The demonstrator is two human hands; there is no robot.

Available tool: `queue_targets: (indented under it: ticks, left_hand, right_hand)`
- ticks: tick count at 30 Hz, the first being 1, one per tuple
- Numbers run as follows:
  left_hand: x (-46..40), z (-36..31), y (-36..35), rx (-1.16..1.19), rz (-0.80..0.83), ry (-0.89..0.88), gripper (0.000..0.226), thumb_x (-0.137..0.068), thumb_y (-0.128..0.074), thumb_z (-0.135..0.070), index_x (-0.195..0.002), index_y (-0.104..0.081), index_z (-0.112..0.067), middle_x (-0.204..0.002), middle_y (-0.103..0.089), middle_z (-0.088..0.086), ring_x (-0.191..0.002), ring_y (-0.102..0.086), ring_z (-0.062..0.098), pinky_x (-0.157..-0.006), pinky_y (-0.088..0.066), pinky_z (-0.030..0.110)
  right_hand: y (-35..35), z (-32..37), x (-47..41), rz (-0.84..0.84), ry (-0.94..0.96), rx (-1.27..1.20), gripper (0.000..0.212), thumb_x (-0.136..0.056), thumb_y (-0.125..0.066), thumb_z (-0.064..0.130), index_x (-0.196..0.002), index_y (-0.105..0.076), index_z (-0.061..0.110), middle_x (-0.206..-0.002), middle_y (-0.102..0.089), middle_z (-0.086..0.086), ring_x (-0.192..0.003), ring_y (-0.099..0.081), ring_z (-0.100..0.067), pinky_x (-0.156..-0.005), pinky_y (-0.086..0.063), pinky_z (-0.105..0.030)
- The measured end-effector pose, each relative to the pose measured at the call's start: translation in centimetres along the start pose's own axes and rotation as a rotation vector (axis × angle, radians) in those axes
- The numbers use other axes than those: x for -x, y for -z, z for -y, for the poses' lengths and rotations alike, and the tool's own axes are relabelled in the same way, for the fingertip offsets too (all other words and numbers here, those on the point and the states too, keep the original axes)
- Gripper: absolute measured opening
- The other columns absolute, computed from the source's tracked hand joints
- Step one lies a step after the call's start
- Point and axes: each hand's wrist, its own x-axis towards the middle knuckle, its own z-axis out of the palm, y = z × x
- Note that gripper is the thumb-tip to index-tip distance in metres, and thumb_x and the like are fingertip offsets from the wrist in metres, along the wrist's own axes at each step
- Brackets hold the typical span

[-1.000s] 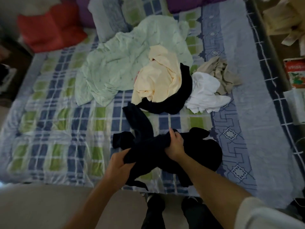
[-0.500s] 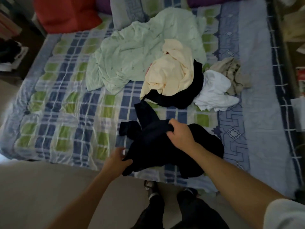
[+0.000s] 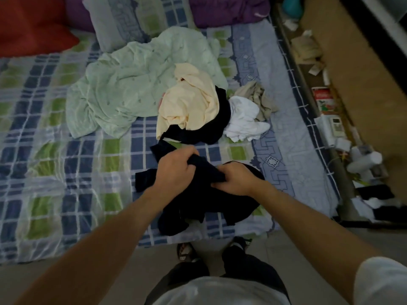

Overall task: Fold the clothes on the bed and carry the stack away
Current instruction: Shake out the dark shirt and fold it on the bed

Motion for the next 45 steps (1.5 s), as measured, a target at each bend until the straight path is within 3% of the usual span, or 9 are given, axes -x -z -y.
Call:
queue_targets:
  ticks: [5,10,17,23,27,31,38,42,45]
  left_hand:
    - [-0.3,-1.6,5.8,0.026,-0.184,-0.102,0.027,-0.064,-0.047,-0.008,-0.084,-0.065,-0.015,-0.068,-0.056,-0.011,-0.062,-0.047,0.009,-0.058,-0.032,0.029]
    - [0.7,-1.0,9.5,-0.022,-0.235,-0.075,0.015,-0.063,-0.05,-0.015,-0.076,-0.055,-0.02,-0.065,-0.053,-0.006,-0.062,-0.05,0.02,-0.057,-0.034,0.031]
    - [3.8,-1.3,8.2,-0.313,-0.122,0.159,0.03,-0.078,-0.063,-0.059,-0.081,-0.054,-0.031,-0.065,-0.056,-0.014,-0.061,-0.052,0.003,-0.051,-0.032,0.025]
    - [5.4,-6.5,7.3,-0.12,-0.36,0.348,0.029,-0.088,-0.051,-0.022,-0.106,-0.073,-0.03,-0.094,-0.071,-0.006,-0.091,-0.066,0.02,-0.076,-0.05,0.034]
    - [6.2,-11.3,7.1,0.032,-0.462,0.393,0.039,-0.08,-0.043,-0.004,-0.104,-0.067,-0.024,-0.098,-0.068,-0.004,-0.093,-0.064,0.016,-0.081,-0.053,0.039]
    - [7.6,-15.2,6.3,-0.091,-0.508,0.275,0.036,-0.078,-0.044,-0.004,-0.096,-0.059,-0.031,-0.082,-0.059,-0.019,-0.077,-0.056,-0.007,-0.061,-0.035,0.013]
    - [9.2,-16.3,8.7,-0.446,-0.425,0.218,0.014,-0.081,-0.065,-0.047,-0.084,-0.064,-0.034,-0.07,-0.056,-0.014,-0.07,-0.056,0.016,-0.06,-0.04,0.033]
    - [10.2,-16.1,10.0,-0.512,-0.487,0.221,0.023,-0.088,-0.057,-0.035,-0.102,-0.076,-0.034,-0.089,-0.073,0.0,-0.079,-0.063,0.026,-0.057,-0.031,0.03]
    - [11.0,-16.4,10.1,-0.515,-0.45,0.182,0.037,-0.089,-0.056,-0.025,-0.12,-0.074,-0.036,-0.113,-0.075,0.005,-0.1,-0.067,0.031,-0.071,-0.038,0.034]
  right_hand:
    - [0.7,-2.9,1.7,0.093,-0.181,0.025,0.029,-0.076,-0.083,0.032,-0.062,-0.058,0.031,-0.066,-0.062,0.002,-0.069,-0.065,-0.018,-0.064,-0.052,-0.034]
    - [2.8,-4.7,3.4,0.026,-0.195,0.19,0.034,-0.075,-0.083,0.037,-0.105,-0.074,0.024,-0.097,-0.056,-0.007,-0.091,-0.058,-0.021,-0.079,-0.052,-0.035]
    - [6.8,-6.9,6.6,-0.295,-0.206,-0.047,0.036,-0.082,-0.083,0.04,-0.068,-0.052,0.029,-0.065,-0.056,0.012,-0.067,-0.058,-0.012,-0.051,-0.033,-0.02]
    - [11.6,-5.8,10.7,-0.371,0.102,0.002,0.029,-0.076,-0.081,0.055,-0.088,-0.06,0.038,-0.079,-0.061,0.022,-0.076,-0.057,0.009,-0.063,-0.043,-0.011]
    - [12.6,-7.5,12.5,-0.201,0.175,0.202,0.009,-0.083,-0.073,0.022,-0.088,-0.068,0.017,-0.084,-0.068,0.002,-0.082,-0.065,-0.019,-0.067,-0.044,-0.031]
    - [13.8,-8.6,14.3,-0.224,0.036,0.34,0.012,-0.087,-0.07,0.027,-0.09,-0.071,0.015,-0.089,-0.071,-0.009,-0.086,-0.067,-0.033,-0.066,-0.044,-0.033]
    - [17.4,-6.5,18.5,-0.628,-0.115,-0.081,0.017,-0.09,-0.071,0.031,-0.075,-0.065,0.026,-0.072,-0.067,-0.002,-0.077,-0.066,-0.027,-0.068,-0.05,-0.036]
    - [17.8,-3.9,21.4,-0.243,0.008,0.397,0.026,-0.082,-0.078,0.034,-0.105,-0.068,0.024,-0.099,-0.072,-0.005,-0.095,-0.067,-0.029,-0.078,-0.052,-0.037]
    - [17.0,-2.8,23.1,-0.217,-0.053,0.538,0.034,-0.083,-0.073,0.026,-0.116,-0.069,0.018,-0.108,-0.072,-0.012,-0.1,-0.067,-0.035,-0.08,-0.054,-0.04]
